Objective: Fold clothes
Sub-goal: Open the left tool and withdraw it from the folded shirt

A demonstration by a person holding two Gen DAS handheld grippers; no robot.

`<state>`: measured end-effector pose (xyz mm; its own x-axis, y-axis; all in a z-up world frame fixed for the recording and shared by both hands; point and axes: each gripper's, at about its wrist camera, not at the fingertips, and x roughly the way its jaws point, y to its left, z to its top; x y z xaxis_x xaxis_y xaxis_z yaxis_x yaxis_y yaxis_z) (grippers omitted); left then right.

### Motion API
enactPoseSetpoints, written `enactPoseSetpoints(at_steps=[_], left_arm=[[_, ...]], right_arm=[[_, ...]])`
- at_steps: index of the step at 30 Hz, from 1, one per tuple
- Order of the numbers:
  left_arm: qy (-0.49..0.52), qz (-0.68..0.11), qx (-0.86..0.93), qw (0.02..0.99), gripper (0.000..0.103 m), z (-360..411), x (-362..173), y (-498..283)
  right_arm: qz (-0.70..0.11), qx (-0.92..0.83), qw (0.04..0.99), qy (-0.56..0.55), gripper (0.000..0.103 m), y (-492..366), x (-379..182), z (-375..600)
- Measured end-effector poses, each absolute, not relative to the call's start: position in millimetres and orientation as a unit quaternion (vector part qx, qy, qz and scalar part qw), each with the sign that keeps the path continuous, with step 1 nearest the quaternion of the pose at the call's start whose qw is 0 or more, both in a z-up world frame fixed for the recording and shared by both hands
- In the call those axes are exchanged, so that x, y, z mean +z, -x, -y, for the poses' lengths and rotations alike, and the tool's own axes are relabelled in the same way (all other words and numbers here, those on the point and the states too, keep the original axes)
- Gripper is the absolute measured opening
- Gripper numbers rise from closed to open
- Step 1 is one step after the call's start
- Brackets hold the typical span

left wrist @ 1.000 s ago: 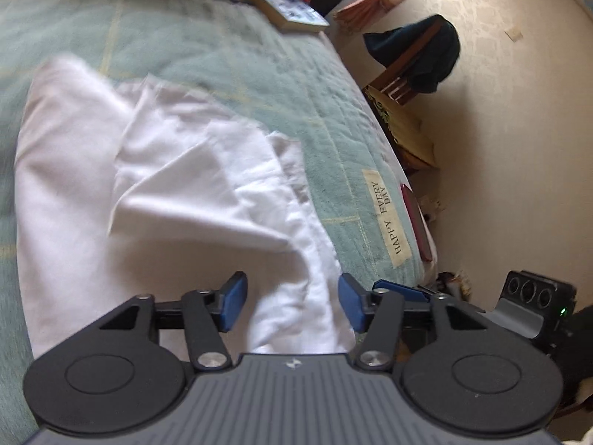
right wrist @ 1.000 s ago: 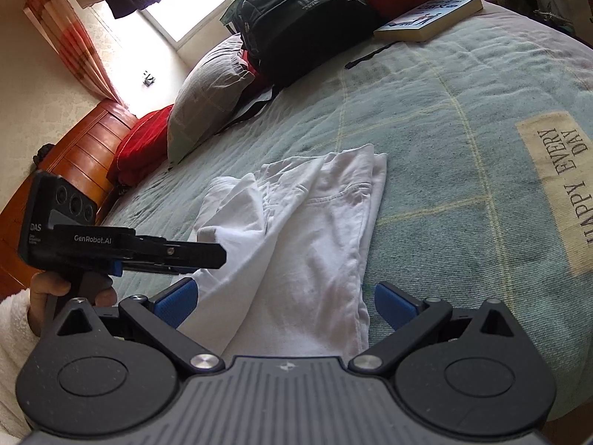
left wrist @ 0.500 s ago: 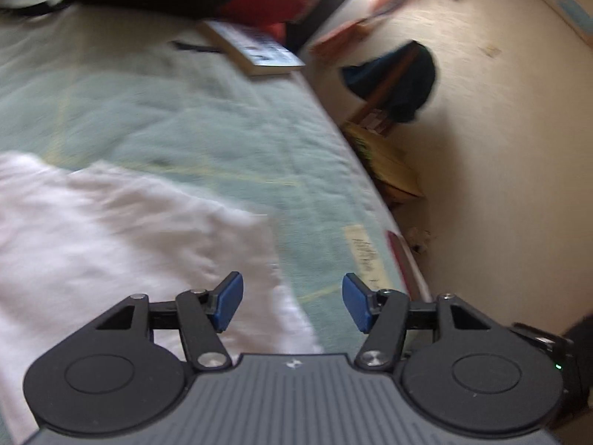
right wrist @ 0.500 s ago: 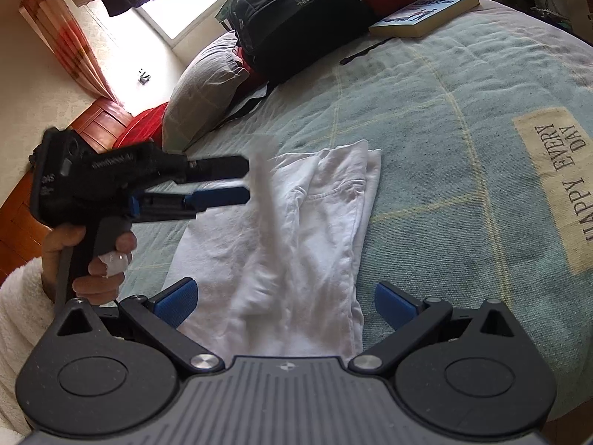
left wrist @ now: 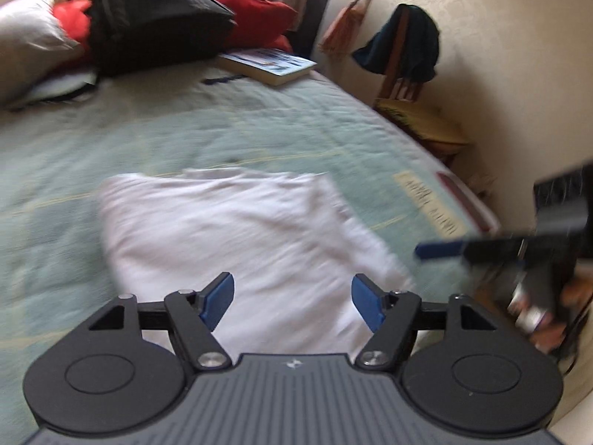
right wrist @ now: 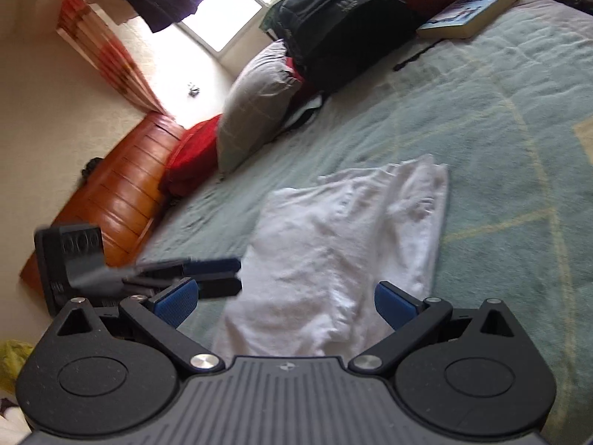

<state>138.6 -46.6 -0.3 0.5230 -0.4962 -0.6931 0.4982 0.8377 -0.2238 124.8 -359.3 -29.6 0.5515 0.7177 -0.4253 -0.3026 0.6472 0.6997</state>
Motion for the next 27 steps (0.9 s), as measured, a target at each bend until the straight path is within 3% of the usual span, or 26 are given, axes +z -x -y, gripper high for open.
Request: enactPoseSetpoints(at_steps=[11,19,23,27], left_arm=[[-0.048,-0.364,-0.25,0.896,0.079,28.4,-8.8,-85.6],[-0.027,-0.356,-0.245,0.901,0.081,17.7,-11.4,-82.8],[-0.023,-0.356,-0.244,0.902,0.081,16.3,-13.3,-81.8],[-0.019,-0.356,-0.244,0.902,0.081,15.3,-15.0,-80.9]], right_arm=[[-0.418,0.291,0.787,-0.347,0.103,-181.4,-89.9,341.8],[-0.409,0.323,0.78,-0.346,0.099,-181.7,-84.3,333.3],[-0.398,0.324,0.771,-0.376,0.083,-172.3,-99.0,349.1],[-0.362,0.355,0.772,-0.383,0.079,-169.6,-87.7,349.6]])
